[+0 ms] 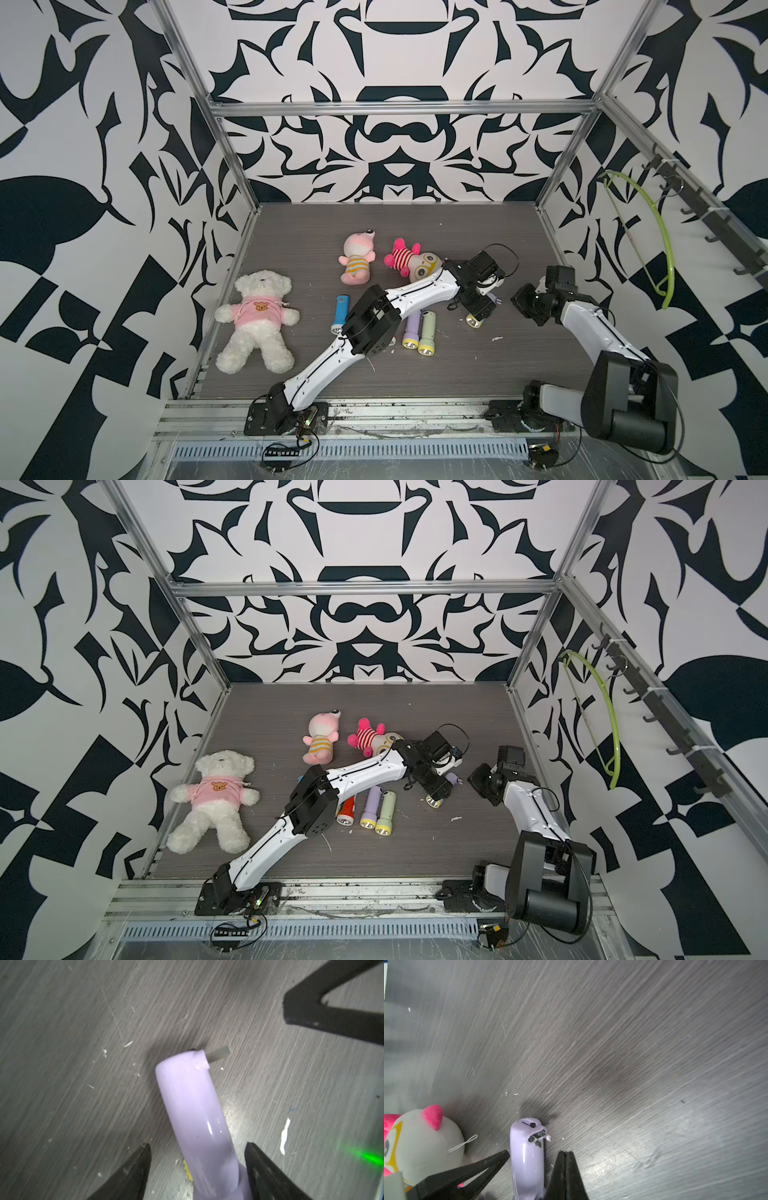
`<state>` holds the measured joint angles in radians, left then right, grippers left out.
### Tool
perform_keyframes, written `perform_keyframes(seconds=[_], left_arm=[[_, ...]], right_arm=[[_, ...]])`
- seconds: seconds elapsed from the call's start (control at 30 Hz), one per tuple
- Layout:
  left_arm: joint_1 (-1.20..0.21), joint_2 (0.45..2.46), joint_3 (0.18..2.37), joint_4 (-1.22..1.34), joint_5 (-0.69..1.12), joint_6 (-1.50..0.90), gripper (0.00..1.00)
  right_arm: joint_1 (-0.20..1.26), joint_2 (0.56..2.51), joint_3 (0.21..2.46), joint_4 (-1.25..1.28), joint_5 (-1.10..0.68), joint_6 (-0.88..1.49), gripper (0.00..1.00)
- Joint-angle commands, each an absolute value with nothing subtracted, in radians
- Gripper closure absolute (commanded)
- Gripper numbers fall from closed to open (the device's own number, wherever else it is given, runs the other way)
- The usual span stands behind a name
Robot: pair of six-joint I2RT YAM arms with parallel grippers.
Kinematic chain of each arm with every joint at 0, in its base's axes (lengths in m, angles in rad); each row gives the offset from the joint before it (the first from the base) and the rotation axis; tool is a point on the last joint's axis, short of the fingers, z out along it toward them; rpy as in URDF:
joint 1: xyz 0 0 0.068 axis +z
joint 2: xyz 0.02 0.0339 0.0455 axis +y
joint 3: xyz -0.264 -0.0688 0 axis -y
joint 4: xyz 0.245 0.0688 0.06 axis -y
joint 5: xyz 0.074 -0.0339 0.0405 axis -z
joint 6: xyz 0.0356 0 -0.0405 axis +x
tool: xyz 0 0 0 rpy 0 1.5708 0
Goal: Close the plug at the bottom of the flashlight
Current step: Pick up the flashlight from the center of the board.
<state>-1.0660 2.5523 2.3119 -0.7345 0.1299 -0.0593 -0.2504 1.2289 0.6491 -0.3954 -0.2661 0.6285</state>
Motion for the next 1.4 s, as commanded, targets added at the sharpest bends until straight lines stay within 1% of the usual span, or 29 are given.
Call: perform_keyframes(seconds=[0.0,0.17,0.33,0.4,0.5,0.53,0.63,0.8,0.87,1.07,1.17,1.2,1.27,1.37], left_arm=[[-1.068,2.585,2.34,-0.716,0.127,-0.104,0.24],[-1.078,2.622,2.378,-0.731,0.042,-0.127,0.24],[-1.098,2.667,2.426,-0.779,-0.061,-0.126,0.26],[-1.102,2.669,2.422,-0.782,-0.07,-0.13,0.33],[-1.103,2.638,2.368,-0.752,-0.076,-0.141,0.55],[-1.103,2.612,2.326,-0.721,-0.072,-0.142,0.6],[-1.103,2.502,2.173,-0.6,-0.053,-0.134,0.68],[-1.101,2.263,1.921,-0.383,-0.011,-0.078,0.68],[-1.094,2.164,1.824,-0.302,0.005,-0.076,0.67],[-1.039,1.852,1.51,-0.047,0.183,-0.079,0.63],[-1.023,1.701,1.357,0.048,0.231,-0.049,0.61],[-1.019,1.652,1.312,0.071,0.24,-0.036,0.61],[-1.012,1.569,1.238,0.094,0.26,-0.006,0.66],[-1.002,1.451,1.141,0.124,0.242,0.02,0.68]], right_arm=[[-0.258,1.203,0.643,-0.401,-0.276,0.629,1.0],[-0.271,1.177,0.631,-0.397,-0.276,0.642,1.0],[-0.302,1.098,0.611,-0.402,-0.269,0.657,1.0],[-0.31,1.073,0.613,-0.412,-0.263,0.657,1.0],[-0.318,1.048,0.617,-0.429,-0.259,0.655,1.0],[-0.32,1.041,0.618,-0.435,-0.259,0.654,1.0],[-0.321,1.026,0.624,-0.451,-0.259,0.653,1.0],[-0.322,0.989,0.64,-0.476,-0.27,0.641,1.0],[-0.321,0.969,0.643,-0.47,-0.304,0.625,0.98],[-0.321,0.895,0.683,-0.474,-0.422,0.556,0.94],[-0.321,0.868,0.715,-0.481,-0.495,0.528,0.95],[-0.321,0.863,0.724,-0.476,-0.534,0.521,0.96],[-0.32,0.86,0.743,-0.472,-0.603,0.518,0.96],[-0.296,0.857,0.754,-0.422,-0.712,0.54,0.92]])
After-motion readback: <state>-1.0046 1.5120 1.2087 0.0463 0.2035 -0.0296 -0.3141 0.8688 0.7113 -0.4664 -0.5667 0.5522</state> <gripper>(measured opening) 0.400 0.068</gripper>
